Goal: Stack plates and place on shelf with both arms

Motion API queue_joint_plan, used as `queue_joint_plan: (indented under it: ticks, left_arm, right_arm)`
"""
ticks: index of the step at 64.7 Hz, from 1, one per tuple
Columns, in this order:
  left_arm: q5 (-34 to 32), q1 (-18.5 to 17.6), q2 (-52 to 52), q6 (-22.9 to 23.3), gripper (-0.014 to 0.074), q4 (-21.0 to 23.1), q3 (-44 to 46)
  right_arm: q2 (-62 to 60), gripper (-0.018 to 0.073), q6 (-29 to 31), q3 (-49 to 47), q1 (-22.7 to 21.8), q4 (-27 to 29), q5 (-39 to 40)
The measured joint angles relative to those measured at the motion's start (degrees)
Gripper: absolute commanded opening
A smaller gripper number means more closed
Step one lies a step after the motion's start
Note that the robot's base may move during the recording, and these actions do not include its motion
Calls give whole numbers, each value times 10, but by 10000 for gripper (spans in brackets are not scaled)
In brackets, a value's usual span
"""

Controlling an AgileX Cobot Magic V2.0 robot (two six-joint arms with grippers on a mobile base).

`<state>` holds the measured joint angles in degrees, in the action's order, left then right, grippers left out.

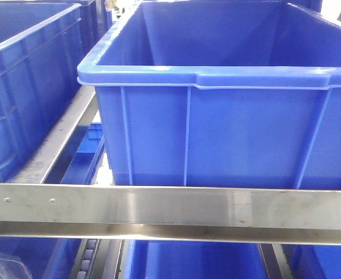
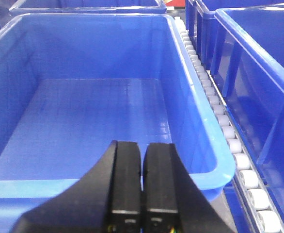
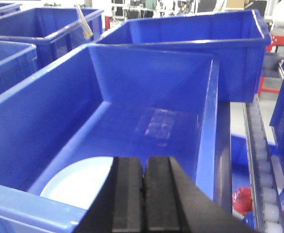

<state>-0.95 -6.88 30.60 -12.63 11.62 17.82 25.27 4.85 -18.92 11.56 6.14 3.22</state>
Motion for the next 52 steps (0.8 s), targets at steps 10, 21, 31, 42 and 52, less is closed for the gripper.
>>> queue_joint_plan:
  ticks: [10,21,31,42,52]
  left_arm:
    - [0,0,0,0,82,0,0]
    - [0,0,0,0,82,0,0]
    - [0,0,0,0,82,0,0]
    - [0,0,0,0,82,0,0]
    - [0,0,0,0,82,0,0]
  right_arm:
    - [-11,49,0,1,-1,14,-9]
    - [-78,49,0,46,-44,17,-56]
    - [-150,49,0,105,-96,17,-70]
    - [-223,49,0,182,-102,17,-73]
    - [-257,49,0,206,-102,17,-101]
